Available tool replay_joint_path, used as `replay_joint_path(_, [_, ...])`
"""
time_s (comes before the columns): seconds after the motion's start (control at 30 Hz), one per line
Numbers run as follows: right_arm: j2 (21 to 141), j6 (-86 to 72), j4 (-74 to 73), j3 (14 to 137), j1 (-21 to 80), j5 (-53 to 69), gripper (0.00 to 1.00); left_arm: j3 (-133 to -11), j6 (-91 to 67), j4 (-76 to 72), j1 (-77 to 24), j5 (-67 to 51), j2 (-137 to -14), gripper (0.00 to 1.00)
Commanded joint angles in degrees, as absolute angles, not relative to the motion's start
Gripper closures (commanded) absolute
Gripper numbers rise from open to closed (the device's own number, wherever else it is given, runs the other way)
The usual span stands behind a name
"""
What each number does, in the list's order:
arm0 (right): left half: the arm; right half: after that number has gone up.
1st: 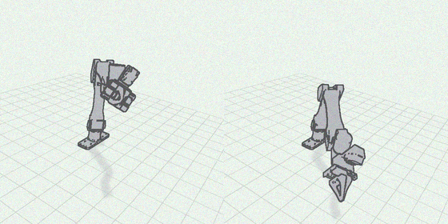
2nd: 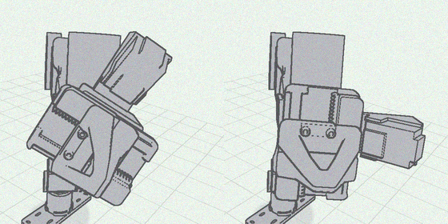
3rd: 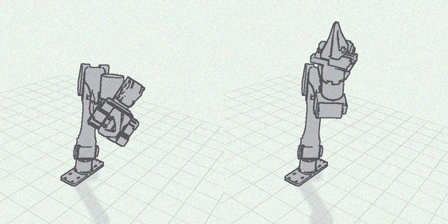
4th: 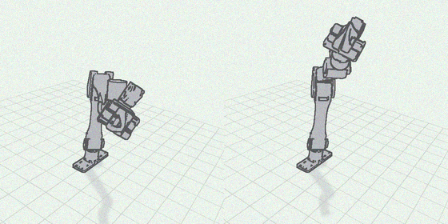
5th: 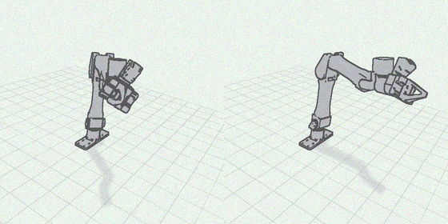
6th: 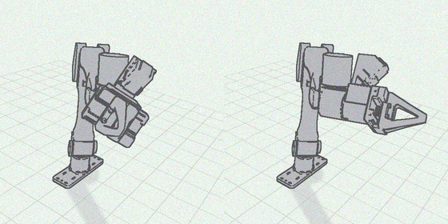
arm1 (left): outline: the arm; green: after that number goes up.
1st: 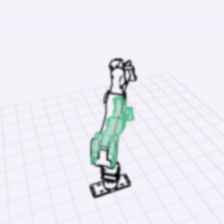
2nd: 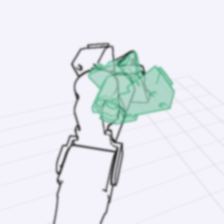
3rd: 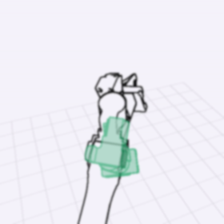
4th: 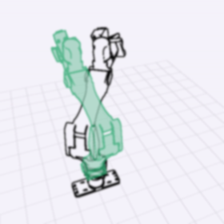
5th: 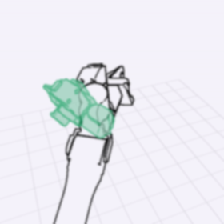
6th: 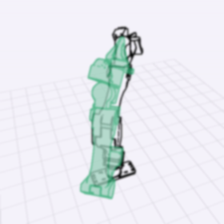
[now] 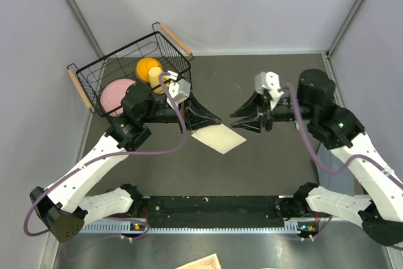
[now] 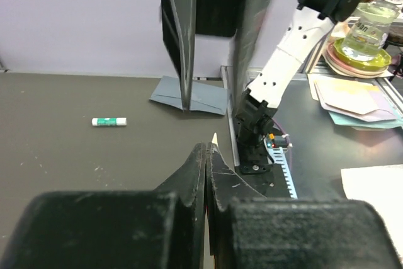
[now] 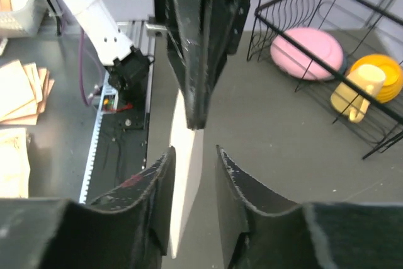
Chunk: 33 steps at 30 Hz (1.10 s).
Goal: Place the letter into the envelope and seal it
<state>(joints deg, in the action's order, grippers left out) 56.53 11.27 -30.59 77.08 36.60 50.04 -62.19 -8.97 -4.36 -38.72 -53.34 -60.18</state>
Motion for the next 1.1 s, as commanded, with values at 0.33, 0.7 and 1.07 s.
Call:
replay_joint_path(0.33, [60.38, 16.35, -36.30, 78.22, 42.19, 41.66, 0.67, -61.44, -12.48, -10.20, -37.18, -54.05, -59.77, 1.00])
replay_joint_path(0.7, [61.61, 12.40, -36.21, 78.49, 42.10, 46.23, 0.53, -60.82, -12.31, -10.72, -36.39, -54.49, -60.12, 1.00])
replay_joint_path(1.07, [62.05, 10.55, -36.56, 79.28, 42.10, 45.80, 0.34, -59.68, -10.55, -9.40, -35.25, -55.72, -60.03, 1.00])
